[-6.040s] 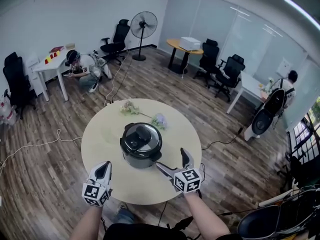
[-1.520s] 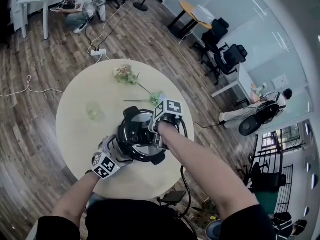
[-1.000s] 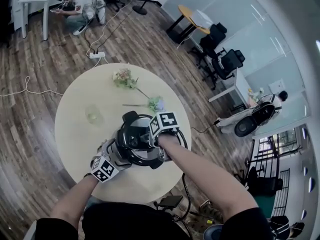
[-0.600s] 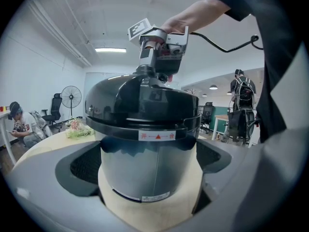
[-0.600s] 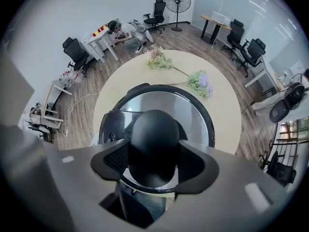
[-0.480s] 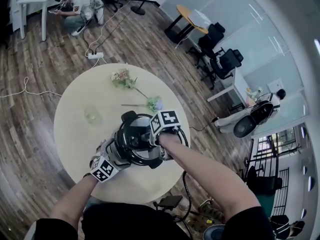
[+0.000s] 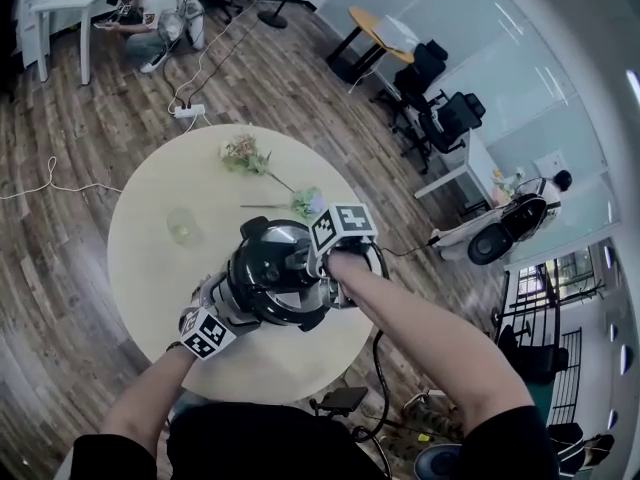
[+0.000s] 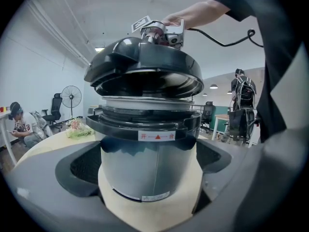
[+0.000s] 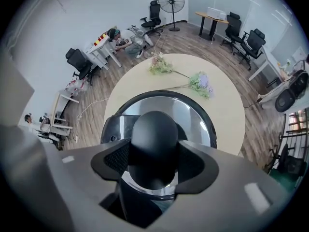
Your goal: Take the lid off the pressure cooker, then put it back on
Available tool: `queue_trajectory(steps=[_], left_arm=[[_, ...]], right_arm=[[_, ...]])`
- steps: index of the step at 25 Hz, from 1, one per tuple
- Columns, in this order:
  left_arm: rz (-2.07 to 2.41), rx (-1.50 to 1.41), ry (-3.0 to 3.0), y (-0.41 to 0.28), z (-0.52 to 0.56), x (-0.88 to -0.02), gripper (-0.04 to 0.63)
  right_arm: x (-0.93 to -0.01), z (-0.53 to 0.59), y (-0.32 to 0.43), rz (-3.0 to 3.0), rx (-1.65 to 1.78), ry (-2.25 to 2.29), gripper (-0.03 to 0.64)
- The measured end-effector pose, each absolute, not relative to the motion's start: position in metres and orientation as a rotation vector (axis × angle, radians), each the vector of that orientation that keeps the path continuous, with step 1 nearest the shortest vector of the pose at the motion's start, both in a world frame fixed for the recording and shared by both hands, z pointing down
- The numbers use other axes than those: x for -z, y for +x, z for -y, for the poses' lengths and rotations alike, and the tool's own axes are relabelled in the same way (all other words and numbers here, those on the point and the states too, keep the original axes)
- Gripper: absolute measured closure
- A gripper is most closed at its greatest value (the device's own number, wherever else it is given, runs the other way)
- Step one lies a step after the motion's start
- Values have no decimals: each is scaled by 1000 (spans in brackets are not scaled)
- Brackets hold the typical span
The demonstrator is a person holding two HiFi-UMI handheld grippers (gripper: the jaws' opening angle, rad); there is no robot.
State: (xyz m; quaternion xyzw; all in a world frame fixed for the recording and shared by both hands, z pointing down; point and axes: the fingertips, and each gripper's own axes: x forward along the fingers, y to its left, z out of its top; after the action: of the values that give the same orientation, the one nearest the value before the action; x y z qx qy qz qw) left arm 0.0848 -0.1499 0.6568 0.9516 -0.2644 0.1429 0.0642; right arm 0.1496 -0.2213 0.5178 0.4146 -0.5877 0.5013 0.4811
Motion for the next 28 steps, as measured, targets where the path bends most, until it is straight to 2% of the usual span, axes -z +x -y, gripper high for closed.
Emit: queue_trajectory(steps=[14,19,25,28], left_arm=[[794,-423,2877,86,147,-657,5],[796,-424,2877,85,151,-659,5],[798,-434,2873,108,133,-635,6],[797,-424,2878,91,146,-652,5]], right_arm=[[-507,224,160,1424,-1298,1053,328],[-481,249,188,1448,-1145,1107,330],[-453,230,264,1433,-1223,1172,329],[-474,235,288,1404,-1271,1235,329]])
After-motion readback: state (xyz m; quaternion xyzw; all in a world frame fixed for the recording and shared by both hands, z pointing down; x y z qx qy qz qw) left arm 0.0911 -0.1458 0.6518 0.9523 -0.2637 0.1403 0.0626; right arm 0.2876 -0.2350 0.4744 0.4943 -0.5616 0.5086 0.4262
